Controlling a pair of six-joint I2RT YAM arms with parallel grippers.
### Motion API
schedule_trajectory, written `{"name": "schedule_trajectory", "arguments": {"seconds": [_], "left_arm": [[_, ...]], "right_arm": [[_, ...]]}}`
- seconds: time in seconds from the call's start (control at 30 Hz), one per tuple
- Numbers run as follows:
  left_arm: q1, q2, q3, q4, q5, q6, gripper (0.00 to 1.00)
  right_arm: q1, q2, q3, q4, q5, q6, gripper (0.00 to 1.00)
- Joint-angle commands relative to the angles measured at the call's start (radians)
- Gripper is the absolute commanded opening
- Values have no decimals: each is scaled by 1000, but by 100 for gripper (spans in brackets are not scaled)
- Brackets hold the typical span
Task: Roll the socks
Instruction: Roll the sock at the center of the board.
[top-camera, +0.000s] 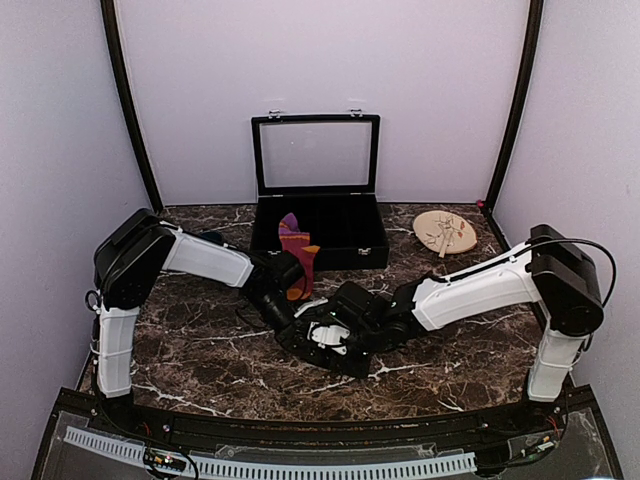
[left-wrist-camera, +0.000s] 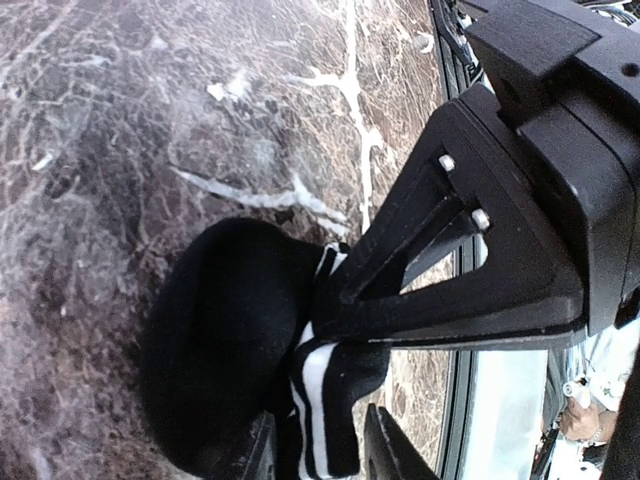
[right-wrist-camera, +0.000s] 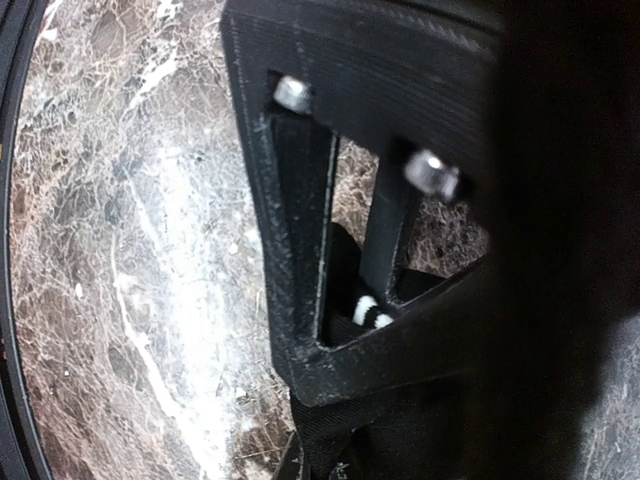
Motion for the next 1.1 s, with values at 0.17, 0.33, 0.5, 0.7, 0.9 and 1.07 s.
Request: {"name": "schedule_trajectory", "arguments": {"seconds": [0.17, 0.33, 0.5, 0.7, 0.9, 1.07], "left_arm": [[40, -23, -32, -22, -118, -6, 34], [61, -39, -37, -10, -127, -13, 34], [73, -53, -52, 19, -157, -30, 34], [81, -60, -64, 48, -221, -48, 35], [92, -99, -95, 99, -321, -78, 35], [104, -159, -144, 160, -411, -118, 34]], "right_arm": [[-65, 33, -12, -92, -96, 105, 0], [-86, 35, -13, -99, -148, 127, 0], [-102, 45, -15, -102, -185, 149, 0], [-123, 55, -18, -103, -232, 166, 0], [-143, 71, -8, -117, -280, 169, 0], [-155, 90, 11, -133, -314, 159, 0]]}}
